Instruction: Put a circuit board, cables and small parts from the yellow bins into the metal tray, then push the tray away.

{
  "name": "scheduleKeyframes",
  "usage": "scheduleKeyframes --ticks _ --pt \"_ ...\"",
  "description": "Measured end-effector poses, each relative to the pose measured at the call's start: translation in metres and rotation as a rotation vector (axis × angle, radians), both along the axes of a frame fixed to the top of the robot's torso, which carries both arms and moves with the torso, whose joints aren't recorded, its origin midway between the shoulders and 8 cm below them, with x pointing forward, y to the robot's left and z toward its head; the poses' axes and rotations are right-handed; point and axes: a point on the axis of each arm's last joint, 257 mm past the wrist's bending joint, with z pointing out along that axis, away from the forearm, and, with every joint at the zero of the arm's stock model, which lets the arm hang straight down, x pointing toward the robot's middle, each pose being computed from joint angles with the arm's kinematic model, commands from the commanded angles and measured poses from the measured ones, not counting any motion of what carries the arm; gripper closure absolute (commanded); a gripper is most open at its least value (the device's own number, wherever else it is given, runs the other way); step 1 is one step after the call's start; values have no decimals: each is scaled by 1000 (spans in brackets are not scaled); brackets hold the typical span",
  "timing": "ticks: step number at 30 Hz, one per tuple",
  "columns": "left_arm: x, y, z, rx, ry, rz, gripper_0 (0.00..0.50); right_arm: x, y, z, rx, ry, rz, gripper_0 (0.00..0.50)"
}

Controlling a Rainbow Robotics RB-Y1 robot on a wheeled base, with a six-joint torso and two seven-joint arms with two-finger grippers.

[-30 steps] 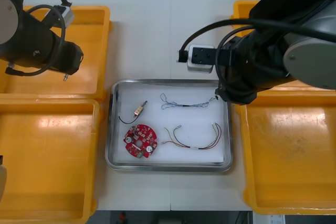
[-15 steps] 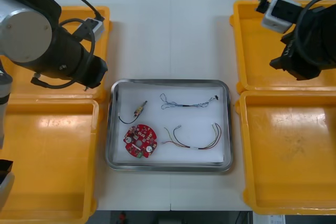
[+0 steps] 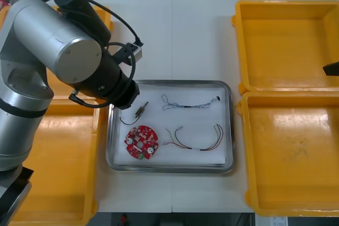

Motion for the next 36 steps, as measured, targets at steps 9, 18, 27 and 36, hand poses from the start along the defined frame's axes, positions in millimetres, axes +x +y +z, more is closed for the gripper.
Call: scheduleKeyframes --ticks 9,18,27,36 --pt "16 -27 -22 -24 19 43 494 -25 -48 -40 134 83 -318 0" --pt "32 -46 -44 -25 5 27 496 -41 -60 -65 253 135 -515 0" --pt "38 -52 -63 -9 -6 17 455 -48 -55 -81 282 169 -527 0" --pt "38 -52 -64 -8 -4 18 0 -54 -43 -91 309 183 -517 0"
